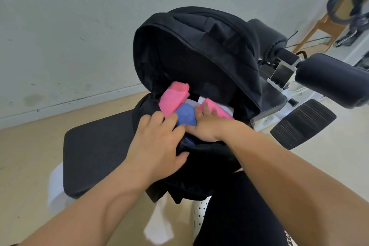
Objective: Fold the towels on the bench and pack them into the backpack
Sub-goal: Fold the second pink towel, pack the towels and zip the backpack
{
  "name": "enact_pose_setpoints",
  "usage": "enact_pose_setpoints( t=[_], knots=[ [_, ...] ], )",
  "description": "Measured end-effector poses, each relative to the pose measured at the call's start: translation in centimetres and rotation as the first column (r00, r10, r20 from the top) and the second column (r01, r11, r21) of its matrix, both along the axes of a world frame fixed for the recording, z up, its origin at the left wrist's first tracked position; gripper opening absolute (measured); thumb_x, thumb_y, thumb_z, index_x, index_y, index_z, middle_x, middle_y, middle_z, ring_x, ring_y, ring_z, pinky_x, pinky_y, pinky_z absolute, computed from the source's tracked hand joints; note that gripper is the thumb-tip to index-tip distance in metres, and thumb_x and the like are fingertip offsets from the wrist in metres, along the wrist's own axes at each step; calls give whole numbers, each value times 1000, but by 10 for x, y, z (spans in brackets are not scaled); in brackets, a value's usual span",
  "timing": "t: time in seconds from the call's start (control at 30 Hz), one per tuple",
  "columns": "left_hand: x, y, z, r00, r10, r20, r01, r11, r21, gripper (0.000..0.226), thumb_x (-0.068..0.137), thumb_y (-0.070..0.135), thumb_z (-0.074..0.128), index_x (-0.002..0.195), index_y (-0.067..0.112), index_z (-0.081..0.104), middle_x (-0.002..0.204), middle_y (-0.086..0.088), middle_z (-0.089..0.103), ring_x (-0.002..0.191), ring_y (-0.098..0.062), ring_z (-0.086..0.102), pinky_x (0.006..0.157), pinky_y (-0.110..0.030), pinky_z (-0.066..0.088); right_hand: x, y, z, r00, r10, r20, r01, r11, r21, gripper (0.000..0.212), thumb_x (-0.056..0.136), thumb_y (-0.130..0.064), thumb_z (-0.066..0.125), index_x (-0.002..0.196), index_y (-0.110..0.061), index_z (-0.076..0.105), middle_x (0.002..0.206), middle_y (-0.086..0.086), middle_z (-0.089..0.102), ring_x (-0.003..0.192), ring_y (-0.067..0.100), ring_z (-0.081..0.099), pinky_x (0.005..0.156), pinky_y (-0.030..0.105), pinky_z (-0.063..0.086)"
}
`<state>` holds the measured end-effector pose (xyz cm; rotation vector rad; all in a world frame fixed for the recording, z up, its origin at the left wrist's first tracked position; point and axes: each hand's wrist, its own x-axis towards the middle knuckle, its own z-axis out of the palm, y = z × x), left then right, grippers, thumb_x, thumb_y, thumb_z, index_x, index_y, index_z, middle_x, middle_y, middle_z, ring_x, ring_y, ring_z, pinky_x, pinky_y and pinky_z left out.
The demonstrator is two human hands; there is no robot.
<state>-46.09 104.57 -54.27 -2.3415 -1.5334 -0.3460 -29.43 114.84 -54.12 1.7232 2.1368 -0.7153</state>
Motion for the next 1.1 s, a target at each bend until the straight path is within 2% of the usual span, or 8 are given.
enact_pose_setpoints(
  t=[0.13, 0.23, 0.33, 0.4, 0.57, 0.7, 0.87, 1.1],
  knots=[
    [22, 4, -10, 984, -165, -69, 161, 985, -64, 47, 74, 60, 62, 89, 16, 67, 80, -1, 65, 85, -27, 60, 85, -43, 42, 1, 1, 1, 994, -11, -113, 14, 999, 29, 87, 97, -69, 30, 160, -19, -5, 167, 0, -12, 153, 33, -7, 124, 49, 5],
    [29, 14, -17, 976, -167, -143, 157, 984, -79, 34, 74, 49, 76, 79, 18, 62, 59, -1, 59, 57, -26, 56, 64, -36, 34, 15, -12, 14, 974, 91, -206, -1, 916, 401, 65, 100, -52, 45, 151, -11, 39, 152, 13, 43, 138, 33, 41, 111, 43, 37],
    [28, 21, -15, 982, -124, -145, 118, 992, -48, 31, 75, 41, 79, 71, 19, 59, 52, -1, 53, 47, -26, 51, 57, -33, 29, 34, -36, 22, 917, 266, -298, 203, 331, 921, 35, 86, -37, 65, 113, -15, 70, 105, 4, 67, 100, 31, 60, 82, 41, 45],
    [26, 23, -14, 988, -96, -118, 94, 995, -27, 35, 75, 40, 80, 67, 19, 54, 50, -1, 50, 44, -26, 49, 53, -32, 33, 45, -44, 22, 901, 128, -415, 393, 166, 904, 58, 82, -40, 67, 134, -15, 58, 129, 7, 57, 122, 33, 50, 97, 45, 35],
    [12, 17, -11, 995, -20, -94, 17, 999, -27, 38, 77, 37, 80, 67, 18, 49, 49, -1, 48, 41, -25, 46, 48, -33, 38, 64, -20, 15, 478, -240, -845, 721, 656, 222, 86, 96, -34, 55, 160, -19, 0, 164, 4, 22, 149, 25, 24, 120, 50, 25],
    [-13, 2, -4, 996, 72, -58, -73, 997, -4, 41, 80, 37, 77, 67, 18, 43, 48, -2, 47, 40, -26, 45, 47, -34, 40, 32, -17, 27, 431, -166, -887, 499, 863, 81, 59, 97, -25, 42, 154, -37, 31, 144, -11, 53, 129, 11, 50, 113, 37, 39],
    [-42, -28, 10, 973, 228, -33, -227, 974, 11, 53, 75, 34, 82, 67, 21, 31, 42, 1, 38, 37, -22, 22, 47, -28, 26, 1, -10, 41, -130, -382, -915, 243, 882, -403, 40, 95, -4, 41, 125, -9, 67, 119, 5, 72, 114, 22, 68, 104, 41, 50],
    [-69, -41, 12, 943, 328, -55, -329, 944, -19, 55, 73, 36, 83, 69, 21, 30, 43, 0, 41, 37, -23, 25, 48, -29, 26, -23, -2, 27, 420, -161, -893, 353, 936, -3, 24, 91, -3, 59, 104, -15, 75, 96, -1, 74, 85, 10, 68, 76, 19, 52]
  ],
)
